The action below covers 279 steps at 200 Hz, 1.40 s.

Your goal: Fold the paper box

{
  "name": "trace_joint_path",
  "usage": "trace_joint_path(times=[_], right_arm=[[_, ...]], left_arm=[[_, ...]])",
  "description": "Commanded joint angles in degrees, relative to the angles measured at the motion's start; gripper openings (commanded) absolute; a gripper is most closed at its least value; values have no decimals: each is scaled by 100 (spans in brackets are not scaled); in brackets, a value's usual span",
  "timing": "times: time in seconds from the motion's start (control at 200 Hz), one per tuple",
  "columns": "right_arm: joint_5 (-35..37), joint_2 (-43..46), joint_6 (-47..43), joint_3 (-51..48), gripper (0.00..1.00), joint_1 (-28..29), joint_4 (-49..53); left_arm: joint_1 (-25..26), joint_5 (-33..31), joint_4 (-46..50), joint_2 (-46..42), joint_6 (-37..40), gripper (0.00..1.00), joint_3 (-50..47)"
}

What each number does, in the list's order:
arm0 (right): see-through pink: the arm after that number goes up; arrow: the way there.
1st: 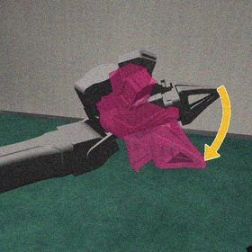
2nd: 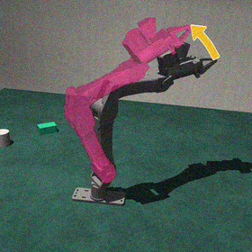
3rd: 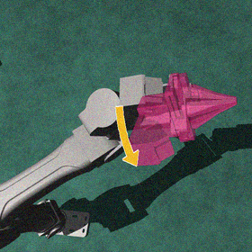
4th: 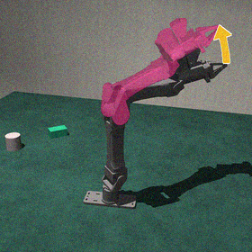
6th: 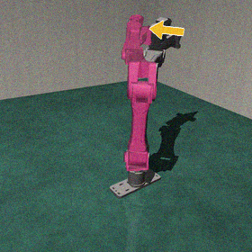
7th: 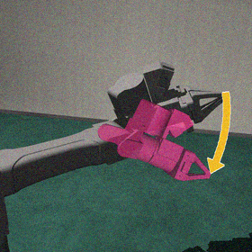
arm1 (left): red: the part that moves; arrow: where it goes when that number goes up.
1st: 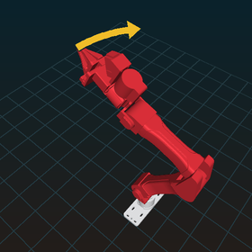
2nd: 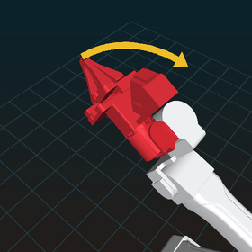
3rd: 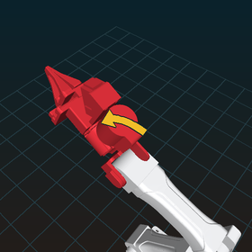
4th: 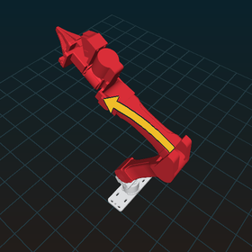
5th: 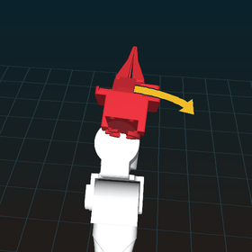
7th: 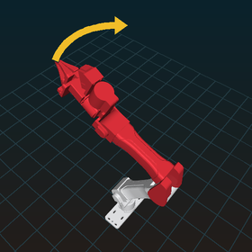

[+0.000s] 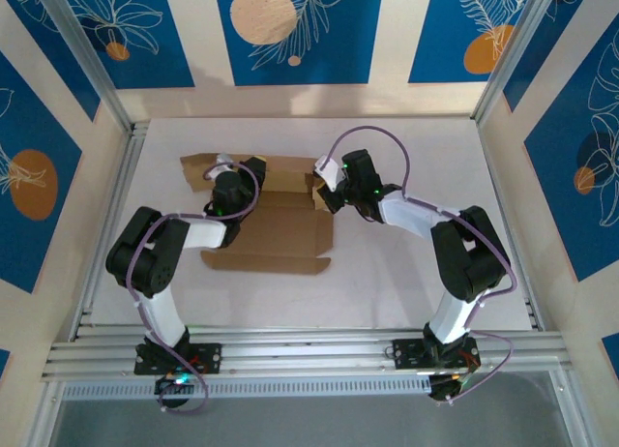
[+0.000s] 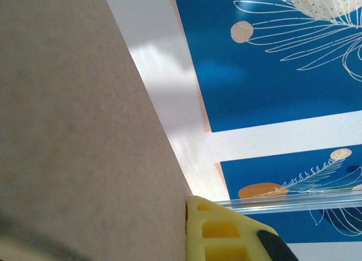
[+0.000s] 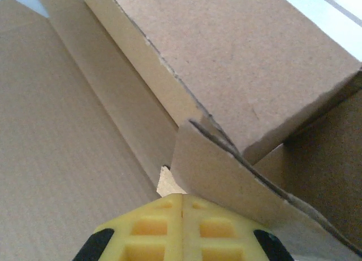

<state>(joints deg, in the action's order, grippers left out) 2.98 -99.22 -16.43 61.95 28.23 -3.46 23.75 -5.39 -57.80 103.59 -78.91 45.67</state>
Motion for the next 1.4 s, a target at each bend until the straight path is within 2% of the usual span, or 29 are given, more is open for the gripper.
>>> trace_joint_path(times=[0.0, 0.18, 0.365, 0.44, 0.525, 0.63, 0.72, 0.825, 0.9, 0.935, 1.025, 1.191, 1.391], right_arm=[[741, 78, 273, -78, 2, 102, -205], [1119, 105, 340, -198, 10, 256, -234], [392, 471, 2, -535, 14, 251, -320], [-164, 678, -155, -679, 10, 169, -279], [-1112, 982, -95, -933, 5, -95, -394], [-2308, 1276, 339, -1167, 0, -623, -651], [-3062, 1485, 755, -1364, 0, -1020, -1040], [-2626, 1587, 835, -1499, 0, -1209, -1283], [-2007, 1414, 605, -1341, 15, -1215, -1064], [-1899, 1306, 493, -1250, 18, -1232, -944], [-1893, 1065, 181, -1080, 29, -1210, -862], [-2092, 553, -126, -612, 39, -1184, -725], [-2250, -89, -568, 93, 43, -932, -259]], left_arm=[[25, 248, 129, -41, 246, 0, -155], [27, 249, 114, -23, 245, 0, -155], [23, 223, 151, -23, 264, 0, -133], [18, 214, 163, -14, 265, 0, -120], [16, 214, 156, 3, 267, 0, -111], [14, 205, 168, 21, 293, 0, -111], [17, 213, 169, 21, 306, 0, -119], [16, 220, 161, 34, 313, 0, -107], [16, 231, 155, 38, 306, 0, -85], [16, 240, 155, 39, 303, 0, -76], [16, 248, 178, 33, 307, 0, -76], [16, 283, 221, 38, 307, 0, -50], [18, 292, 218, 47, 274, 0, -8]])
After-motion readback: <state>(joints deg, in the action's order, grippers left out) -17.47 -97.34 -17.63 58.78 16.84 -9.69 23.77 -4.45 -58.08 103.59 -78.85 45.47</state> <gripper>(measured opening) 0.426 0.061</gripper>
